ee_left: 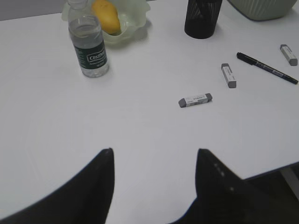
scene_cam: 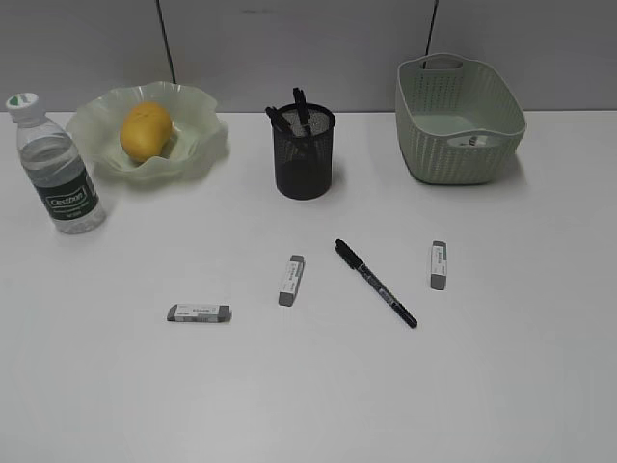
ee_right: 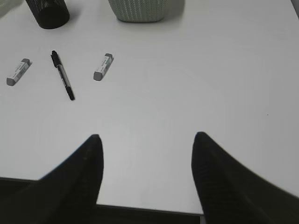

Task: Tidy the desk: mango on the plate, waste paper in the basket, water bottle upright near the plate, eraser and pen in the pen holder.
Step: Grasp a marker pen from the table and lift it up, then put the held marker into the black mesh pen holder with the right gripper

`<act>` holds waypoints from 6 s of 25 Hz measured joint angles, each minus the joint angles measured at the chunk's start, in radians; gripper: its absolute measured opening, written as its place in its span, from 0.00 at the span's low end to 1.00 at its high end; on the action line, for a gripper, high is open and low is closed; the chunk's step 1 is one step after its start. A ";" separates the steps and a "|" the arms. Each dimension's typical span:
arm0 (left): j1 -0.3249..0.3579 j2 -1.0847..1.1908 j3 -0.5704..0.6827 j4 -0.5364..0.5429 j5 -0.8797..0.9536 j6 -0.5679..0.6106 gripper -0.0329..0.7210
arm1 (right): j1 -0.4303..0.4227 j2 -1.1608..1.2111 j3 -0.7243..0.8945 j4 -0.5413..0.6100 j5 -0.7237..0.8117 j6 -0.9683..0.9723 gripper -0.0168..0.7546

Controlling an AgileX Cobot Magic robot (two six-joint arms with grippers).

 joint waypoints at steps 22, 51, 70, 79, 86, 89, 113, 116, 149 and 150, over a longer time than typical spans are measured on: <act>0.000 0.000 0.020 0.000 -0.032 -0.001 0.61 | 0.000 1.094 -0.342 0.086 -0.310 -0.174 0.64; 0.000 0.000 0.020 0.000 -0.032 -0.001 0.61 | 0.308 2.100 -1.188 0.072 0.054 -0.145 0.71; 0.000 0.000 0.020 0.000 -0.032 -0.001 0.61 | 0.319 2.301 -1.302 0.125 -0.003 -0.132 0.65; 0.000 0.000 0.020 0.000 -0.032 -0.001 0.61 | 0.319 2.356 -1.335 0.076 0.022 -0.130 0.54; 0.000 0.000 0.020 0.000 -0.032 -0.001 0.61 | 0.319 2.357 -1.336 0.066 0.027 -0.130 0.35; 0.000 0.000 0.020 0.000 -0.032 -0.001 0.61 | 0.319 2.357 -1.336 0.066 0.027 -0.130 0.26; 0.000 0.000 0.020 0.000 -0.032 -0.001 0.61 | 0.319 2.247 -1.547 0.121 -0.003 -0.213 0.25; 0.000 0.000 0.020 0.000 -0.032 -0.001 0.61 | 0.319 2.194 -1.552 0.119 -0.137 -0.219 0.24; 0.000 0.000 0.020 0.000 -0.032 -0.001 0.61 | 0.319 2.317 -1.552 0.021 -0.570 -0.224 0.67; 0.000 0.000 0.020 0.000 -0.032 -0.001 0.61 | 0.319 2.307 -1.552 0.021 -0.529 -0.224 0.67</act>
